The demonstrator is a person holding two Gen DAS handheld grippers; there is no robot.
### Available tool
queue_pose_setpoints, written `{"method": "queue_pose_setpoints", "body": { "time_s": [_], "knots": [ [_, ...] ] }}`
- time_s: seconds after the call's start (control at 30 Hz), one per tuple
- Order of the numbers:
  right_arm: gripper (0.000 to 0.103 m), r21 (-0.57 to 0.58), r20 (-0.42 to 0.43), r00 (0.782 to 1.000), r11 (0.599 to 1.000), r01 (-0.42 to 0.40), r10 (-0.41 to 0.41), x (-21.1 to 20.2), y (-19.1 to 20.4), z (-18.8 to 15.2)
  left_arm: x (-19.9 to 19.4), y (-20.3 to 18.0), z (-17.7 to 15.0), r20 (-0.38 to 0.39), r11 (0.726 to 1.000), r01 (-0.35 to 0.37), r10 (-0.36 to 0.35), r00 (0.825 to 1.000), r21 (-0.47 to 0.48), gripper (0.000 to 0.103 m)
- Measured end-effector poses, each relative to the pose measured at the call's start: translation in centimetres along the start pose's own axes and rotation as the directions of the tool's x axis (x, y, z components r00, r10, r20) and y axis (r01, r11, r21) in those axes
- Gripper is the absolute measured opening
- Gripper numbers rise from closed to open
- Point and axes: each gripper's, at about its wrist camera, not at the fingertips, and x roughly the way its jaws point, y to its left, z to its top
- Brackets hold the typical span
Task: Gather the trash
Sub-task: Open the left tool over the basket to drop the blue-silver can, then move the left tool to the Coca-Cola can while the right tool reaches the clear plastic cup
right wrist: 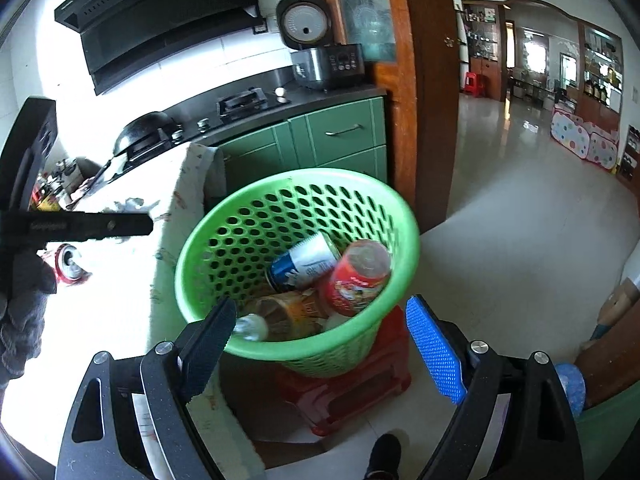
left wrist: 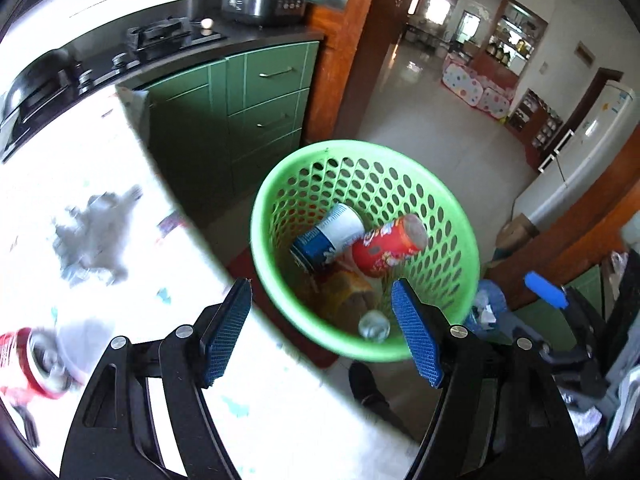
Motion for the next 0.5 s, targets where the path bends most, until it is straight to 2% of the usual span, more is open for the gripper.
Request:
{"method": "queue_pose_setpoints", "body": {
  "time_s": [0.2, 0.5],
  "knots": [
    [0.085, -0.033, 0.015, 0.999, 0.999, -0.044, 0.044, -1.2, 3.2, 0.1, -4.0, 2.9, -3.8, 0.036, 0.998, -0.030, 0.031, 0.999, -0.052, 0.072],
    [0.086, -0.097, 0.009, 0.993, 0.988, -0.119, 0.121, -1.4, 8.6, 0.5, -9.5, 8.0, -8.4, 0.084, 0.983, -0.126, 0.138, 0.987, -0.135, 0.072]
  ]
}}
